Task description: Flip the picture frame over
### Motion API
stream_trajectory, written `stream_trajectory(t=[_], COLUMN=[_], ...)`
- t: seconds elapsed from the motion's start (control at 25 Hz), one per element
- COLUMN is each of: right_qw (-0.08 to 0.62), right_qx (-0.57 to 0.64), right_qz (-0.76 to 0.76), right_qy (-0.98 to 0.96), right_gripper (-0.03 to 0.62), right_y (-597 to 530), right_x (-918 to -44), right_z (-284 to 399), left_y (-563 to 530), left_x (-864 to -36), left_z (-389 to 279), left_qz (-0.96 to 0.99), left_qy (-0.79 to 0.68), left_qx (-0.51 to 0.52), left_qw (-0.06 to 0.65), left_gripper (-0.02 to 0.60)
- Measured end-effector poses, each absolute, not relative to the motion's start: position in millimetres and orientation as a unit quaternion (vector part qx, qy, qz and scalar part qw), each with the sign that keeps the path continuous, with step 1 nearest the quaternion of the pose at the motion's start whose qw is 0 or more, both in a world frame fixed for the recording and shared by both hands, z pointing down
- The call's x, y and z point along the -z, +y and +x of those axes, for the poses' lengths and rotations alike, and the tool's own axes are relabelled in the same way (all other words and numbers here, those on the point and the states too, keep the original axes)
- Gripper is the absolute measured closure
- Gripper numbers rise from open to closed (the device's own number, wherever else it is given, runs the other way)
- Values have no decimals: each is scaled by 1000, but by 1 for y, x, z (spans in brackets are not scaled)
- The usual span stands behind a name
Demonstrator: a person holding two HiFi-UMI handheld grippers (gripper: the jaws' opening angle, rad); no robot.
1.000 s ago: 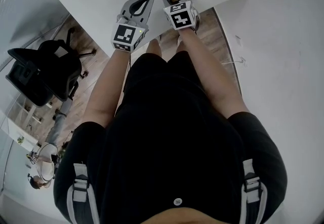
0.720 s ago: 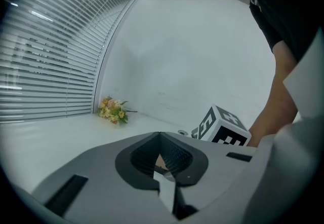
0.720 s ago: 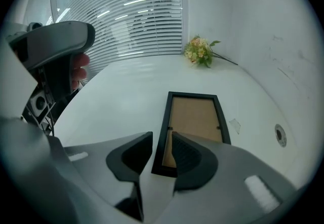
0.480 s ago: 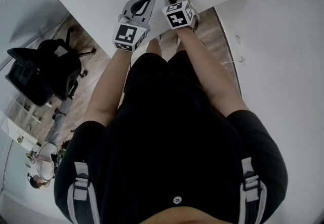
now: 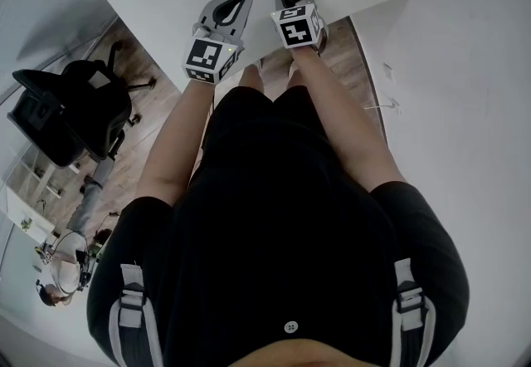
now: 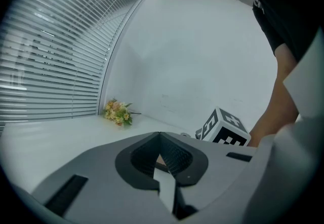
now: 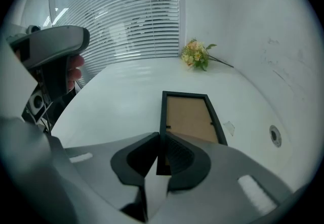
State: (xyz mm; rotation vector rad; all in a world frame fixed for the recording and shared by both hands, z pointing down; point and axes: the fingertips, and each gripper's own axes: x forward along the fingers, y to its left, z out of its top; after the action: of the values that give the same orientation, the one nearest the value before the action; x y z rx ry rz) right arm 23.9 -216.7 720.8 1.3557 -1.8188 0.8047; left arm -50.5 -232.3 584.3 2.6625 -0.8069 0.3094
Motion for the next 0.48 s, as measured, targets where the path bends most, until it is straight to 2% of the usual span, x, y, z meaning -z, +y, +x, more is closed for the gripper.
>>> stream_trajectory(t=[0.48], right_qw=[326], right_qx=[-313], right_qz=[515], right_qy=[-729], right_gripper=[543], right_y=[-220], right_x=[-681], right_z=[28], left_y=[-229], left_x=[-558], left_z=[-53], left_qz=[931], left_qy=[-311], left_qx=[-99], left_qw=[162], left_gripper=[575])
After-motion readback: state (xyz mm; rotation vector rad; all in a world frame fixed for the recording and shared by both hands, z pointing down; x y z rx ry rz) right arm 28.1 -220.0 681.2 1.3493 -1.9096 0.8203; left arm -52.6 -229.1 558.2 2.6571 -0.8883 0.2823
